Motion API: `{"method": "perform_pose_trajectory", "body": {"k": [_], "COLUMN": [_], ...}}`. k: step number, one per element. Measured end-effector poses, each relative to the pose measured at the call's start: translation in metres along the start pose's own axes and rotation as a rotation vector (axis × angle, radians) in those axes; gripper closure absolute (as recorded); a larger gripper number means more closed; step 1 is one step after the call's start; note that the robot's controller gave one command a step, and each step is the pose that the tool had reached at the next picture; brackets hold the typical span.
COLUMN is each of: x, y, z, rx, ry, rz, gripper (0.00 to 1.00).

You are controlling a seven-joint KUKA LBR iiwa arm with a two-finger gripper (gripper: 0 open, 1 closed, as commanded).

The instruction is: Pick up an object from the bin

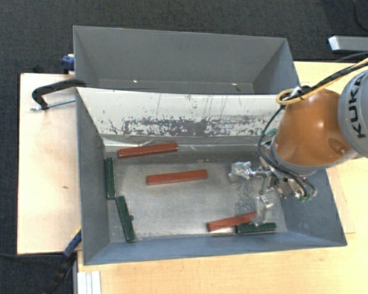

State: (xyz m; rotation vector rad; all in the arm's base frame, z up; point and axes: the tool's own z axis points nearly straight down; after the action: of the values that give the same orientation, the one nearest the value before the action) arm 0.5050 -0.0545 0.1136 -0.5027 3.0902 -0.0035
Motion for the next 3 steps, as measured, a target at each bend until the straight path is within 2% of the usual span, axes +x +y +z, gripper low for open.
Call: {"method": "perform_pose_trajectory", "body": {"k": [1, 2, 3], "x": [0.000, 0.004, 0.004], "y": [0.016, -0.003, -0.003], "z": [0.030, 0.042, 0.042], "rx": [-0.006, -0.005, -0.005], "ry": [0.012, 0.006, 0.006], "rz": [0.066, -0.382, -0.383], "gripper": [0.00, 1.00, 1.00]}}
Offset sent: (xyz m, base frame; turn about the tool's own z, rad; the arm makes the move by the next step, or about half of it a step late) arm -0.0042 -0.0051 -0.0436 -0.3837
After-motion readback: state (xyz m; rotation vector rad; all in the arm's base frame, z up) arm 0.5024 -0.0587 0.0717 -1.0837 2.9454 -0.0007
